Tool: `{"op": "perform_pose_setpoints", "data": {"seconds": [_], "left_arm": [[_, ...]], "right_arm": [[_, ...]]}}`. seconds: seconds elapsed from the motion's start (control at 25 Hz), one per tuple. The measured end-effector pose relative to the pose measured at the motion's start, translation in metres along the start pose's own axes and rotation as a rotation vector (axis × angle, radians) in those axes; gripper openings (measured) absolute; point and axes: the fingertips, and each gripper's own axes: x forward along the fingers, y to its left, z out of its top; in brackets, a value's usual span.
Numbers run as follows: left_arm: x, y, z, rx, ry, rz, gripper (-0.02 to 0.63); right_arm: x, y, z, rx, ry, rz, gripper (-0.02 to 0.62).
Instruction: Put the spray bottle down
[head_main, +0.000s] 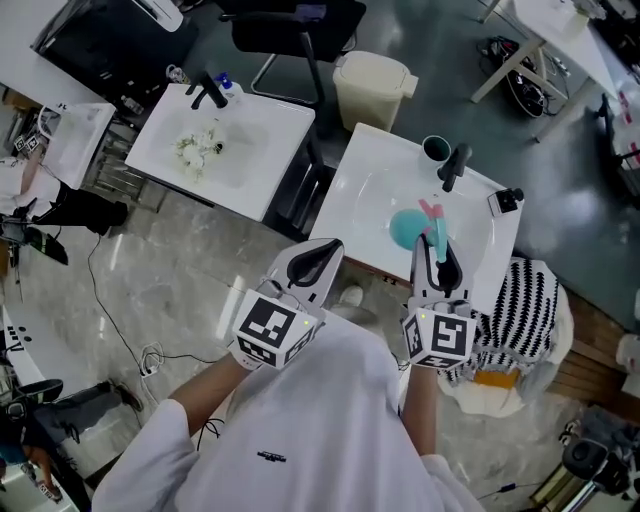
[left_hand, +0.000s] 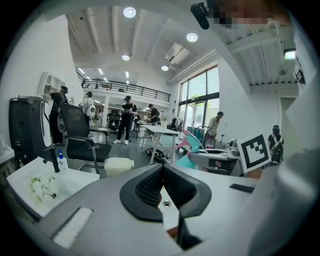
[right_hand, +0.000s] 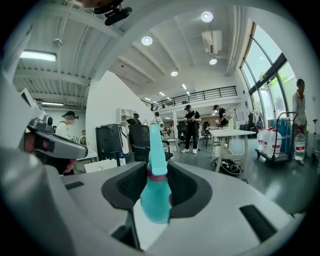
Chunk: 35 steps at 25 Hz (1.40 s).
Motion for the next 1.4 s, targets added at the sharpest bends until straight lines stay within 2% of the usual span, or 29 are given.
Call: {"op": "perform_pose_setpoints", "data": {"seconds": [0.16,0.56,0.88,1.4], "left_arm": [[0.013,-0.002,0.000,0.007,-0.001,-0.037,0.003],[0.044,0.041,-0.001,0.003,0.023,0.030,0.002],[0.064,0.070,0.004,-0.018,0.030,0.002,0.003],[0.102,0.149,-0.011,-0.030,0.080,0.012,0.003]], "right_arm": [[0.013,-0.002,-0.007,0.007,0.018,0.010,0.120],[0.072,-0.003,-0.002,-0.002,0.025,0.029,0.120],[0.123,0.000,-0.008,-0.016,0.048,0.029,0.120],[0.229,0.011,-0.039,-0.020,0.079,0.001,0.120]]}}
